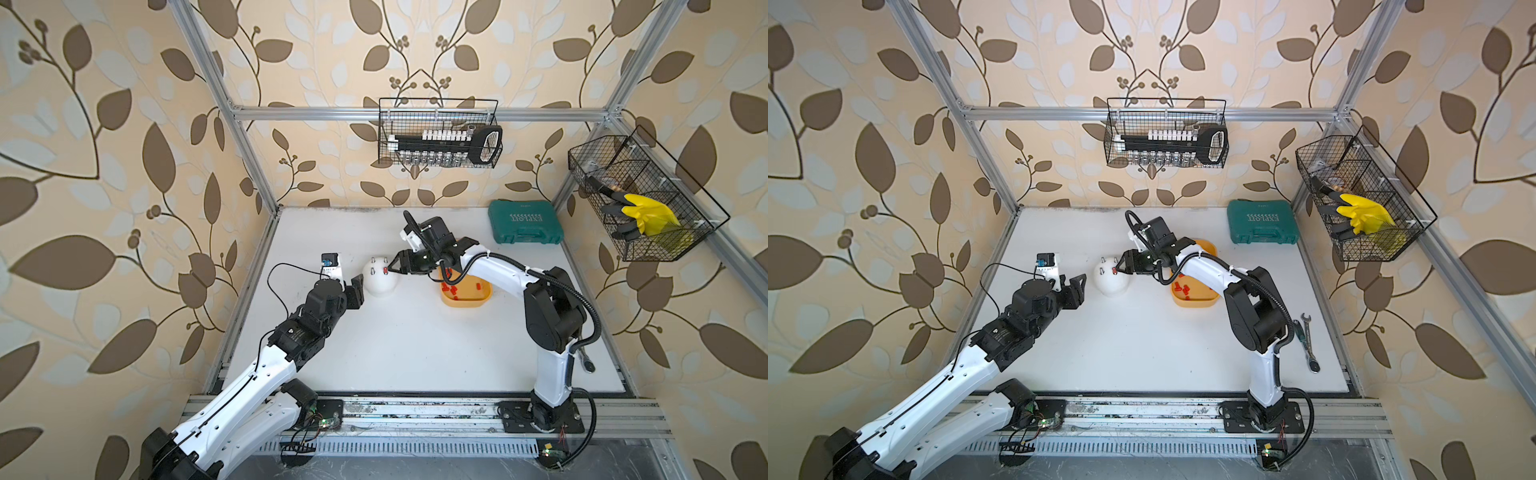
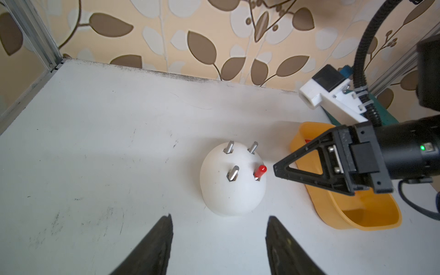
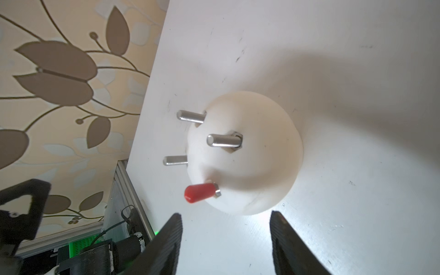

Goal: Cover the protruding screws with screw protection sleeves
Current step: Attach the screw protection sleeve to the screw.

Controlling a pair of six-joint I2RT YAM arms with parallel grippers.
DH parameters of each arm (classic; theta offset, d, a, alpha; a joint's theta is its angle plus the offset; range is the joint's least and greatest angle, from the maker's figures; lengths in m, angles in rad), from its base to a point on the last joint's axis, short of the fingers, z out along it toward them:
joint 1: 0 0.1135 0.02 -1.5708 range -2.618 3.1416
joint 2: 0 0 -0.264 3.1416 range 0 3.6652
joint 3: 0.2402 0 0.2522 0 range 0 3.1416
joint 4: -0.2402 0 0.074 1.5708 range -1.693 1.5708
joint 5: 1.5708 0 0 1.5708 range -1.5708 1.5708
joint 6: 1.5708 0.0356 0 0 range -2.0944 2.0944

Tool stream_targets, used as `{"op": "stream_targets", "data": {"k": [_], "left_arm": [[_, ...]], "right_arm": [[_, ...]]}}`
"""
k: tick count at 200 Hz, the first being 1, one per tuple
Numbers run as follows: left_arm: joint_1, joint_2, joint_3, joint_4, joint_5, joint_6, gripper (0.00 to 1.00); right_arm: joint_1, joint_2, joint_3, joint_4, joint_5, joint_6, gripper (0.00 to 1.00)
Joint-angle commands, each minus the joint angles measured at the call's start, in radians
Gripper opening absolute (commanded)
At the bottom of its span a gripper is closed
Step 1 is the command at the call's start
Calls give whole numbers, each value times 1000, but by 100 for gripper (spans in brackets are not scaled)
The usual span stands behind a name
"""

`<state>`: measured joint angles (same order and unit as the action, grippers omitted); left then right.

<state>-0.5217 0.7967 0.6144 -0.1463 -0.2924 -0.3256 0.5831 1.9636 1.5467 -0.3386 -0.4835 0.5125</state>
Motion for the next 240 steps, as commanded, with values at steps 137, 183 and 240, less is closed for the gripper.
{"op": "stream_targets", "data": {"k": [137, 183, 240], "left_arm": [[12, 25, -10, 79, -2, 0, 66], [12, 138, 85, 197, 72, 60, 67], [-85, 542, 481, 90, 340, 152, 66]], "right_arm": [[7, 64, 60, -66, 51, -16, 60], [-23, -130, 28, -38, 168, -95, 60], [-285, -177, -92, -211, 296, -114, 32]]}}
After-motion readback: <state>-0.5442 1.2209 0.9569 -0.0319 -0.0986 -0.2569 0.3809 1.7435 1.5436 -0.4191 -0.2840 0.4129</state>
